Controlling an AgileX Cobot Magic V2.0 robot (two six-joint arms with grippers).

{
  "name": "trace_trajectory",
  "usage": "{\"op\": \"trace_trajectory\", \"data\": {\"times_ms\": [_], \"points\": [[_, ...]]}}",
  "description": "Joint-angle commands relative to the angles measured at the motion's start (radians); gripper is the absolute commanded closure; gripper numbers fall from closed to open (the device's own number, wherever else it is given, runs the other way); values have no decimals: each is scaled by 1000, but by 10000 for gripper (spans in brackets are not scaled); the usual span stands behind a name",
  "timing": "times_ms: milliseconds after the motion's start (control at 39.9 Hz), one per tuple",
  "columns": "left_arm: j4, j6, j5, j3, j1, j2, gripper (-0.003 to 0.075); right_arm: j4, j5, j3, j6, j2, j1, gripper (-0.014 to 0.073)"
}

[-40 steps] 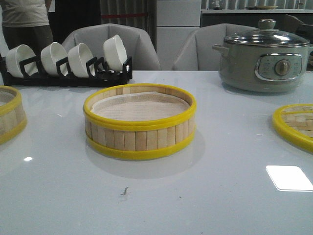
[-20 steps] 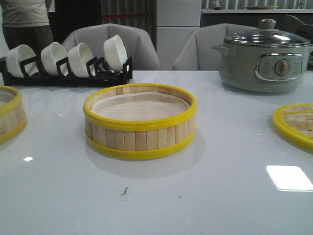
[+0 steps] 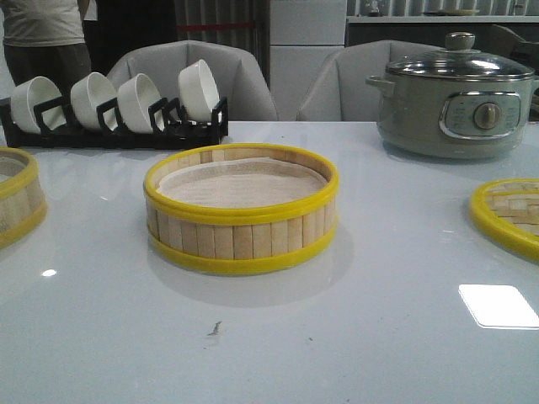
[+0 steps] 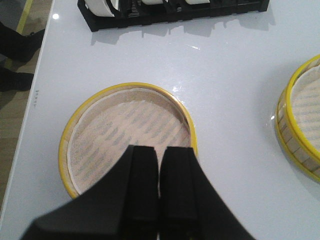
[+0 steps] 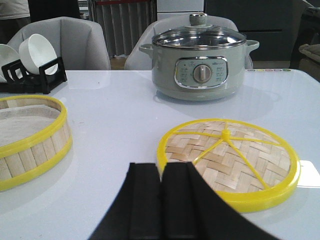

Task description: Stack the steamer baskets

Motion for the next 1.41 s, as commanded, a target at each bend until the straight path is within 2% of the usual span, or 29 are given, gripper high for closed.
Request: {"op": "trace_trajectory", "data": {"times_ms": [0, 226, 376, 627, 1129, 1330, 1380], "points": [[-5, 4, -69, -38, -7, -20, 625, -4, -81, -15, -10, -21, 1, 538], [7, 4, -117, -39, -7, -20, 625, -4, -81, -15, -10, -21, 1, 538], [10, 4, -94, -39, -7, -20, 625, -4, -81, -15, -10, -21, 1, 538], [10, 4, -157, -39, -7, -20, 625, -4, -81, -15, -10, -21, 1, 538], [7, 4, -121, -39, -7, -20, 625, -4, -83, -16, -10, -21, 1, 538], [14, 4, -100, -39, -7, -20, 625, -3, -199, -19, -10, -21, 1, 538], [13, 4, -104, -39, -7, -20, 625, 1, -191, -40, 34, -21, 3, 538]]}}
